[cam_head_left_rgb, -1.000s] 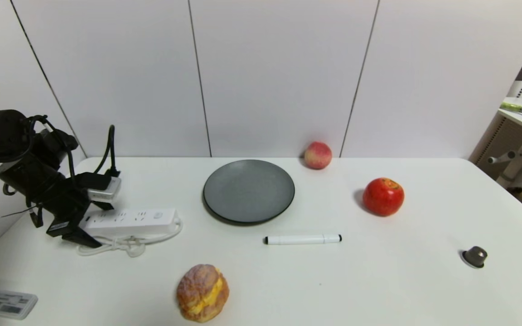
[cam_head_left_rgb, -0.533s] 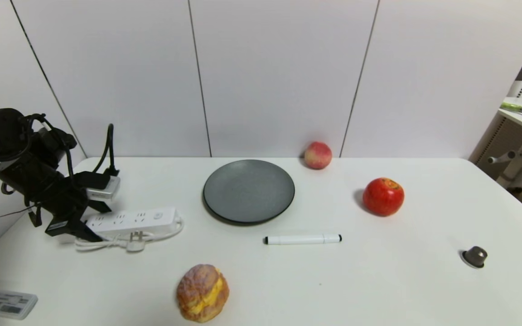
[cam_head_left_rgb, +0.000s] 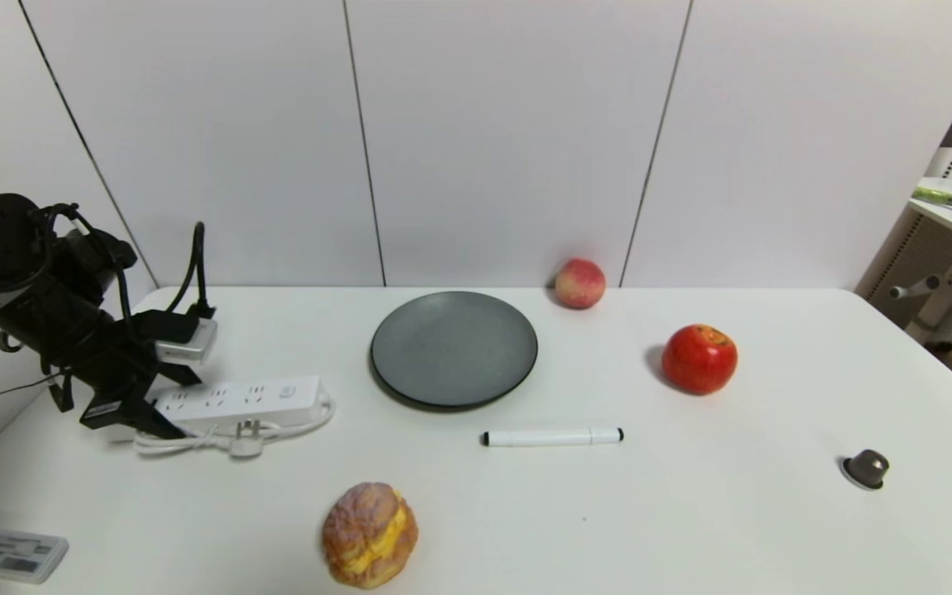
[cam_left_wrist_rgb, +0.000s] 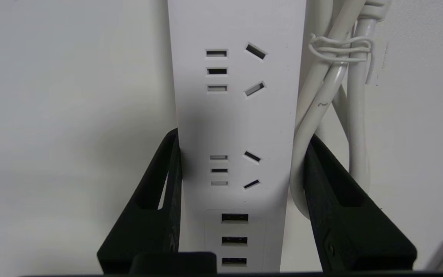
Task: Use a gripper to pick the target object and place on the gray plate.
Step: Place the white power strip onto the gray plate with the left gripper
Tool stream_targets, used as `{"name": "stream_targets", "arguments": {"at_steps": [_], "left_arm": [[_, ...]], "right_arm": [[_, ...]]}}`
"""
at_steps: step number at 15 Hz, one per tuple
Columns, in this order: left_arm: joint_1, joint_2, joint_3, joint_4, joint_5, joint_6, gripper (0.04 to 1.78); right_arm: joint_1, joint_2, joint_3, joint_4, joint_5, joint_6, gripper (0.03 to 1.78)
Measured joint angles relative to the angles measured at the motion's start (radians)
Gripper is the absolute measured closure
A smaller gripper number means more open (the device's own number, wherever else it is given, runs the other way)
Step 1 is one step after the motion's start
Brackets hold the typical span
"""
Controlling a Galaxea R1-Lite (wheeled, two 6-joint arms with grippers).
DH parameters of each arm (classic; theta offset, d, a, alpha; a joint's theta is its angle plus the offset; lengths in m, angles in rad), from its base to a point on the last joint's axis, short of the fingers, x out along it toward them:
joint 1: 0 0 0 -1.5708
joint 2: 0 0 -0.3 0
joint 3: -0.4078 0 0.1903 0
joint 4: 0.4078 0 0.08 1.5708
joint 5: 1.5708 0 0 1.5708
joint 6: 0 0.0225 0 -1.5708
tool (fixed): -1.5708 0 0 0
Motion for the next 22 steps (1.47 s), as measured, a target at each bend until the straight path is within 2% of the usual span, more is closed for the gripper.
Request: {"name": "stream_targets", "arguments": {"at_steps": [7,10,17,22], "left_arm": [[-0.003,-0.027,-0.059,0.005,-0.038,0.000,0.90],[-0.037,-0.028,-0.120,0.005,-0.082,-0.023,0.91],[-0.237,0.048,-0.377,-0.004,-0.137,-0.181,0.91],[-0.364,0.134,-0.408,-0.167,-0.153,-0.280,0.91]], "right_arm": [[0.000,0.000,0.000,0.000,0.000,0.000,0.10],[0.000,0.000,0.000,0.000,0.000,0.000,0.10],[0.000,0.000,0.000,-0.001,0.000,0.000,0.10],[0.000,0.000,0.000,0.000,0.000,0.000,0.10]]}}
